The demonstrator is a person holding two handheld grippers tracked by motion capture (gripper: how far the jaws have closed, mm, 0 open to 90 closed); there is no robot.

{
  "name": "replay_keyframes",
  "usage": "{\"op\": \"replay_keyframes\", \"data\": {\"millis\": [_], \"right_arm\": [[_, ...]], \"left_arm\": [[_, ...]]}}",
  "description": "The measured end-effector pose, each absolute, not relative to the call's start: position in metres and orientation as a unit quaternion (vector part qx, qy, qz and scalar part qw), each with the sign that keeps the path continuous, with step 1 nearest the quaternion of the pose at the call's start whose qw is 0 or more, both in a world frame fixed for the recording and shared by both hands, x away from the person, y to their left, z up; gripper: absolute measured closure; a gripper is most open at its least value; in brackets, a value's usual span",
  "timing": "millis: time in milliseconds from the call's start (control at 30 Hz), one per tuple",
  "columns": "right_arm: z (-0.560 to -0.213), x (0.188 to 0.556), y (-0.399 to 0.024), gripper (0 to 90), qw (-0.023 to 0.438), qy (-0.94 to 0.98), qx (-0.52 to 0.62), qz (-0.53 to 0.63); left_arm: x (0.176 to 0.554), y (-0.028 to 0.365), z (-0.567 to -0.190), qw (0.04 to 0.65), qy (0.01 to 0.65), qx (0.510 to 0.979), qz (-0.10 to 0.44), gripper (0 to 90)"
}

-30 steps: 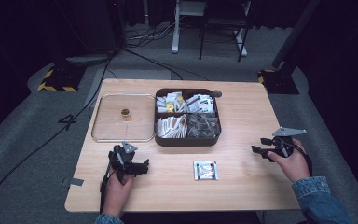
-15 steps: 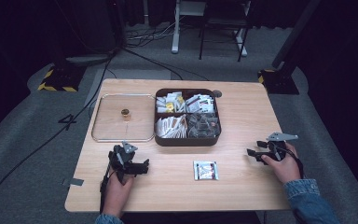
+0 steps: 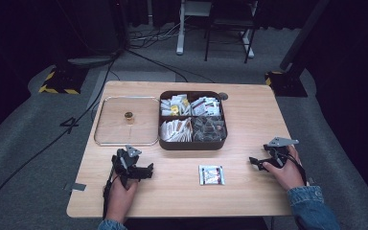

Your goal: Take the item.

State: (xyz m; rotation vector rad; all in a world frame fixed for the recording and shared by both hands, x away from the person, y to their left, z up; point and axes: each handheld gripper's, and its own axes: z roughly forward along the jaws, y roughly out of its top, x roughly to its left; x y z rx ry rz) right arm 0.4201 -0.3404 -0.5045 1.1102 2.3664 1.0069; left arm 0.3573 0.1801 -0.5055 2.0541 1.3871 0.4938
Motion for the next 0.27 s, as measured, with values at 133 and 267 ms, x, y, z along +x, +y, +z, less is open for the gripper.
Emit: {"op": "replay_keyframes", "data": {"millis": [133,267], "right_arm": [[-0.5052,0.4214,-0.3386,0.7,0.163,0.84,0.381,0.351],[-0.5054,0.4215,-0.3382,0.0,0.159,0.844,0.373,0.351]], "left_arm": [[0.3574,0.1802,-0.5055,0.302,0.523,0.775,0.186,0.3],[0.3578,0.1799,-0.5056,0.303,0.522,0.775,0.186,0.3]]}}
